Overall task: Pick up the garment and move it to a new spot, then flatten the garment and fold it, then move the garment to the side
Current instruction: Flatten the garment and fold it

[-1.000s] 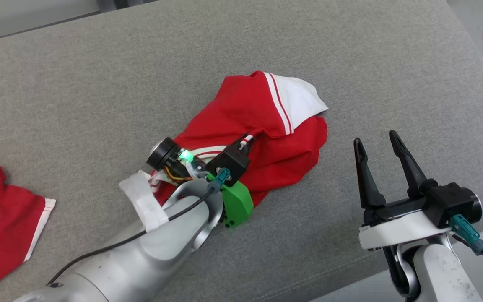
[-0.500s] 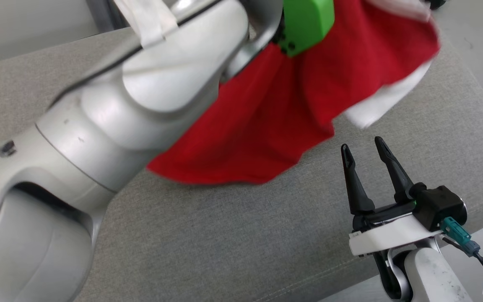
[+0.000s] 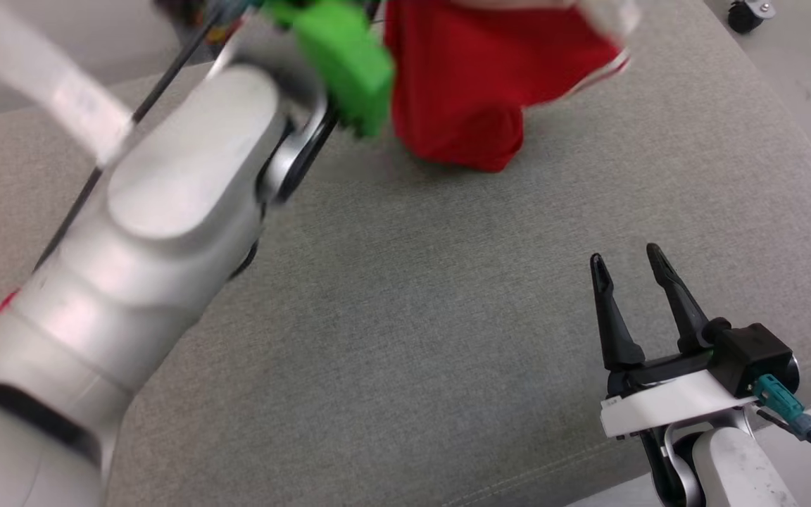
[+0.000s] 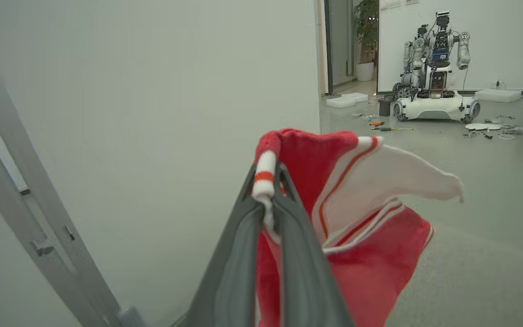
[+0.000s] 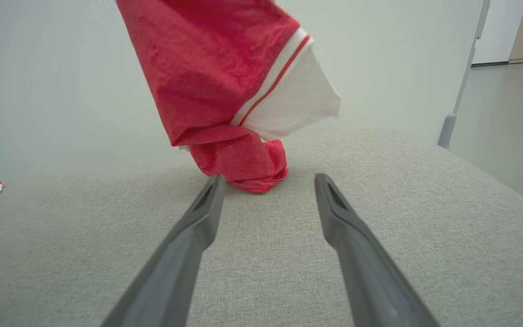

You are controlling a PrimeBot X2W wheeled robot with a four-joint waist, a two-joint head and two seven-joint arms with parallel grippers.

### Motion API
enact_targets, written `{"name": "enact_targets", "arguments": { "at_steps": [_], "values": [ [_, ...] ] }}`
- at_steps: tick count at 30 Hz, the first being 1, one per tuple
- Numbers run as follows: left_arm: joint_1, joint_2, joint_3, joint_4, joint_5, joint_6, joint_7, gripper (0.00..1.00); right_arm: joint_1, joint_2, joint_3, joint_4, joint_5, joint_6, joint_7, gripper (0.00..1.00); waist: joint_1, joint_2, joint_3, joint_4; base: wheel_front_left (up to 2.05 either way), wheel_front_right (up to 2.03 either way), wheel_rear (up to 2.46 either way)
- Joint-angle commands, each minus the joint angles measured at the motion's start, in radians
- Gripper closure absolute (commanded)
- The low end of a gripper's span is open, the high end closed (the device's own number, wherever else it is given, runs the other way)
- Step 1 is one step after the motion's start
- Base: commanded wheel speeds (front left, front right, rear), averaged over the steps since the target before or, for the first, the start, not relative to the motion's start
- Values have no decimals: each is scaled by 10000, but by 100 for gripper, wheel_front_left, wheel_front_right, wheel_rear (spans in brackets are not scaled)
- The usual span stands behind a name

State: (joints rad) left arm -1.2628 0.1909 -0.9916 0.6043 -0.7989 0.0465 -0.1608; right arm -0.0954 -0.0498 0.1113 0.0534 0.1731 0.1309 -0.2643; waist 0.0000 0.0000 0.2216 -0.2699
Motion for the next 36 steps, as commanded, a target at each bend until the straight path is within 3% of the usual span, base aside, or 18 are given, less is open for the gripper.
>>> {"name": "enact_targets", "arguments": {
  "at_steps": [1,6,12,15,20,21,22,23,28,33,36],
  "values": [
    [868,374,69,-204,-208,164,-113,100,95,-13,-83,-30,-94,-5,0,0,0,0,77,303,0,0,0],
    [3481,2399,536,-1058,-639,988,-658,100,98,-10,-247,4,-396,-5,0,0,0,0,209,798,0,0,0],
    [5108,4101,1359,-1354,-965,1611,-951,100,2,-12,-163,-14,-568,-5,0,0,0,0,318,1042,0,0,0],
    [5299,4530,1557,-1032,-753,1755,-997,100,-79,-15,-103,2,-647,-5,0,0,0,0,400,1044,0,0,0],
    [4974,4714,2195,-607,-164,1965,-1057,100,-155,-12,-145,20,-825,-5,0,0,0,0,560,1048,0,0,0],
    [4929,4643,2391,-516,-69,1954,-1050,89,-181,-12,-148,17,-848,-5,0,0,0,0,602,1048,0,0,0],
    [4900,4590,2496,-492,122,1930,-1052,53,-198,-12,-148,18,-849,-5,0,0,0,0,633,1044,0,0,0],
    [4883,4503,2613,-491,330,1904,-1053,0,-213,-10,-135,22,-870,-5,0,0,0,0,662,1034,0,0,0],
    [5247,4188,3548,-1145,1213,2232,-1057,0,-222,-10,-186,-7,-900,-5,0,0,0,0,726,1094,0,0,0],
    [6445,3636,4735,-3095,2532,3095,-1047,0,-77,-12,-369,26,-900,-5,0,0,0,0,693,1433,0,0,0],
    [7485,3160,5139,-4265,3209,3253,-1046,0,-52,-10,-352,57,-918,-3,0,0,0,0,623,1642,0,0,0]
  ]
}}
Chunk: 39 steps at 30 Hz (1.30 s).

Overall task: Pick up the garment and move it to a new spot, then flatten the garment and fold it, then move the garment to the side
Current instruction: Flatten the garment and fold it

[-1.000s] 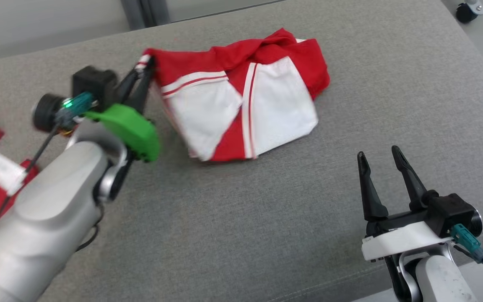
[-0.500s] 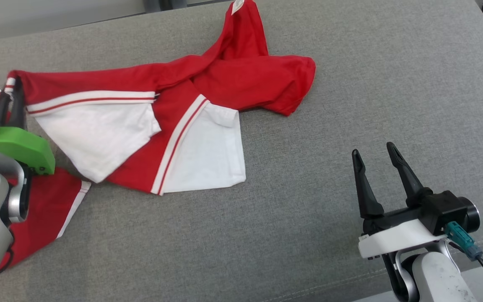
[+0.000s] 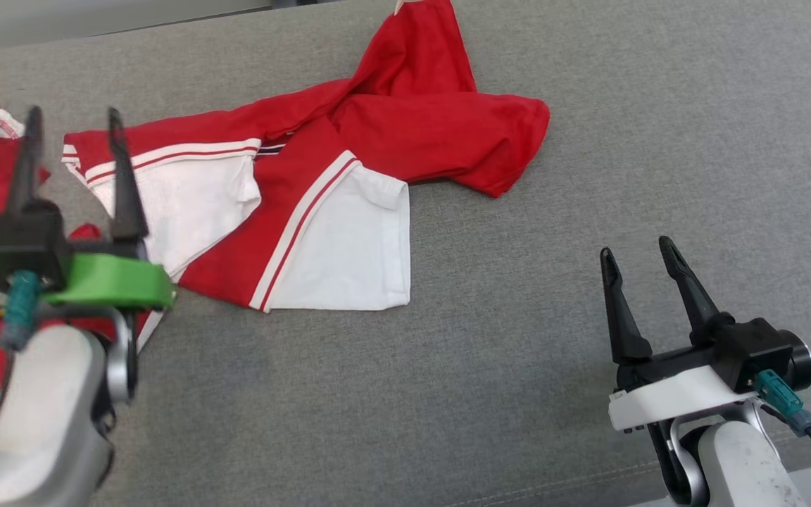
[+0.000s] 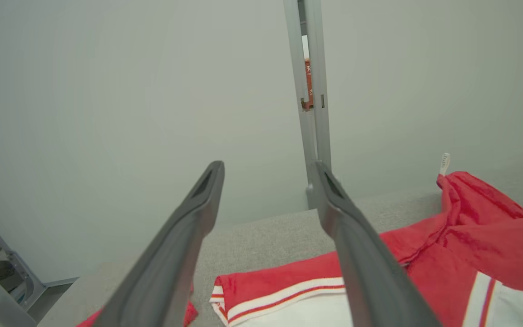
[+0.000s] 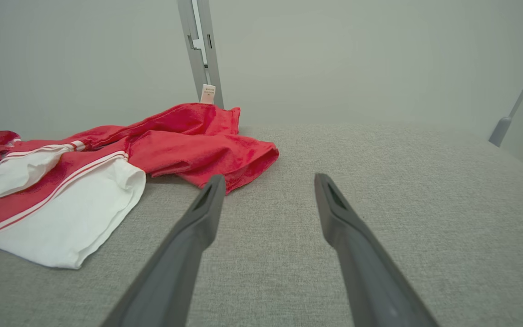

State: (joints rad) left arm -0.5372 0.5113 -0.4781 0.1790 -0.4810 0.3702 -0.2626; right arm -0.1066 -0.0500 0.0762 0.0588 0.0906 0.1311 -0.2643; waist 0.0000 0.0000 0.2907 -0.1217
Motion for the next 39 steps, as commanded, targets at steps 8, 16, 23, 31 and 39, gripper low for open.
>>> {"name": "enact_targets", "arguments": {
  "at_steps": [8,16,23,31,39],
  "values": [
    [2040,-1371,-1480,-625,1524,-1865,-29,0,-106,-13,139,82,-47,-7,0,0,0,0,-213,429,0,0,0],
    [1207,-2812,-3101,2865,1998,-3354,221,0,-102,-67,259,138,33,-7,0,0,0,0,-193,238,0,0,0],
    [287,-3583,-3212,4918,2245,-3239,57,0,-193,-63,199,100,32,-7,0,0,0,0,3,9,0,0,0],
    [518,-3115,-1343,3458,2118,-1613,-23,0,-57,-58,107,82,21,-7,0,0,0,0,46,-28,0,0,0],
    [1988,-1838,386,2379,2099,-857,-28,0,-9,-100,15,81,-3,-7,0,0,0,0,48,151,0,0,0]
  ]
}}
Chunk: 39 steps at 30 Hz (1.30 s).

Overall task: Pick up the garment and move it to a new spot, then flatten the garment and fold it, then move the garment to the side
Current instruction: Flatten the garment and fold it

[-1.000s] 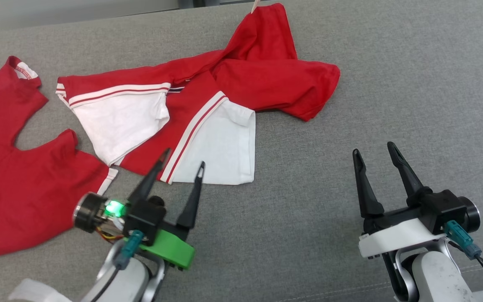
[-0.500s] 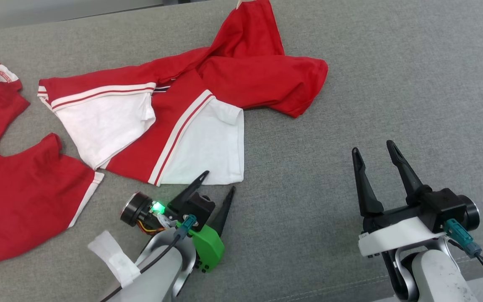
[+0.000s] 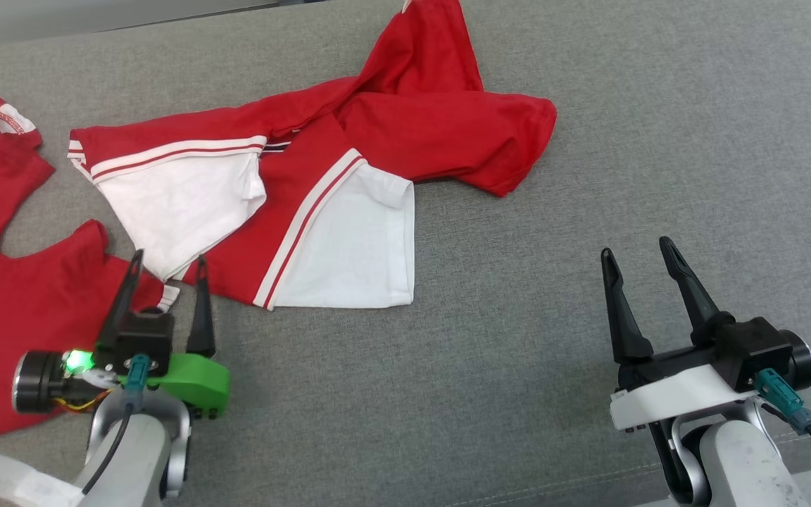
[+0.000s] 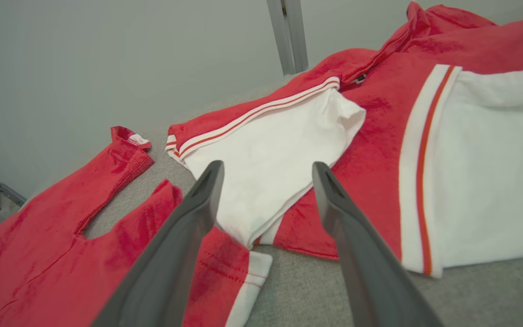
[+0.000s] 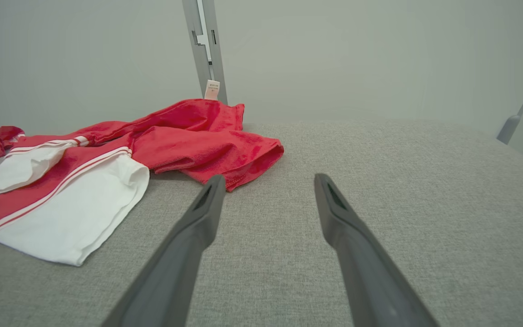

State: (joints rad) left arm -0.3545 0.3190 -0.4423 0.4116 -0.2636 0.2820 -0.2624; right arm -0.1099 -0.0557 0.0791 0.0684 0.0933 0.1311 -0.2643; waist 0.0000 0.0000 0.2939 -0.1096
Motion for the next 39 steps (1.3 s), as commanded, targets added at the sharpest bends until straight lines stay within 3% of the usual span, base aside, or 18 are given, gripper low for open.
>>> {"name": "enact_targets", "arguments": {
  "at_steps": [1,23,30,31,32,34,39],
  "values": [
    [245,175,136,138,-55,76,-30,0,5,-53,-19,-33,-27,-7,0,0,0,0,35,66,0,0,0],
    [-1203,232,-403,2818,686,-633,-19,0,-110,-196,114,19,12,-7,1,0,0,0,183,145,0,0,0],
    [-1303,365,-454,2839,902,-409,-19,0,-16,-167,134,47,38,-7,1,0,0,0,167,168,0,0,0],
    [-1328,374,-444,2839,917,-370,-19,9,-22,-168,157,40,38,-7,1,0,0,0,168,166,0,0,0],
    [-1383,388,-429,2783,963,-305,-19,54,-35,-175,168,31,35,-7,1,0,0,0,174,167,0,0,0],
    [-1382,397,-443,2734,1003,-280,-19,100,-59,-173,174,14,38,-7,1,0,0,0,181,166,0,0,0],
    [-1463,510,-536,2493,1119,-450,-21,100,-85,-182,151,57,54,-7,1,0,0,0,196,166,0,0,0]
  ]
}}
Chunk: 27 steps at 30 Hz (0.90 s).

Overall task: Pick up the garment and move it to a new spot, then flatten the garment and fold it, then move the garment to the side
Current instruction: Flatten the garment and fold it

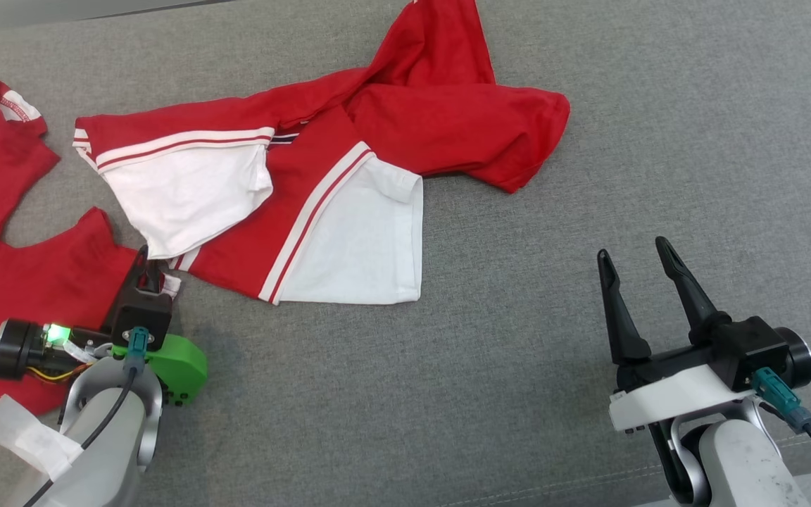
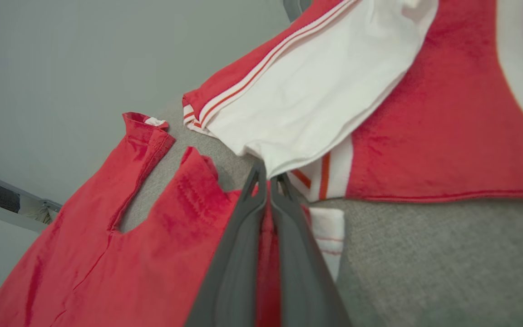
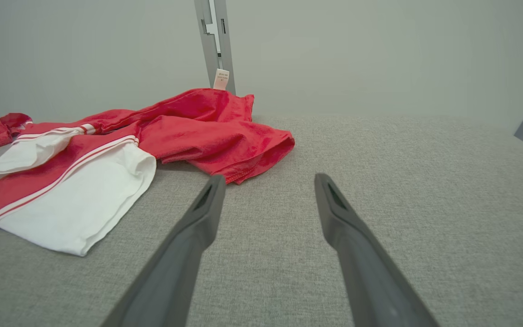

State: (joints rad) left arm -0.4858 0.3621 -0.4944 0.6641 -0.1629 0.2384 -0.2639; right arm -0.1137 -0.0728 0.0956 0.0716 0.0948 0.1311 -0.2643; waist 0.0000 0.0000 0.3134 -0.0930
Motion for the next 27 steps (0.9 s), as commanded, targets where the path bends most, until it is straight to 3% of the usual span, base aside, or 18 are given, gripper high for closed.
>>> {"name": "enact_targets", "arguments": {
  "at_steps": [1,8,19,24,27],
  "values": [
    [-166,97,-31,-99,141,-48,-5,100,-53,-10,-25,35,45,-7,1,0,0,0,6,1,0,0,0],
    [-225,284,3,-824,324,65,-5,100,-213,2,-25,-51,62,-7,1,0,0,0,109,113,0,0,0],
    [-154,435,203,-2458,263,96,-5,100,-2049,-231,144,-228,326,-7,1,0,0,0,640,925,0,0,0],
    [292,619,259,-3681,313,326,0,100,-2763,-295,39,589,423,-7,1,0,0,0,892,1222,0,0,0],
    [503,705,126,-4126,221,160,285,100,-3423,-394,75,1636,615,-7,-1,0,0,0,1074,1374,0,0,0]
  ]
}}
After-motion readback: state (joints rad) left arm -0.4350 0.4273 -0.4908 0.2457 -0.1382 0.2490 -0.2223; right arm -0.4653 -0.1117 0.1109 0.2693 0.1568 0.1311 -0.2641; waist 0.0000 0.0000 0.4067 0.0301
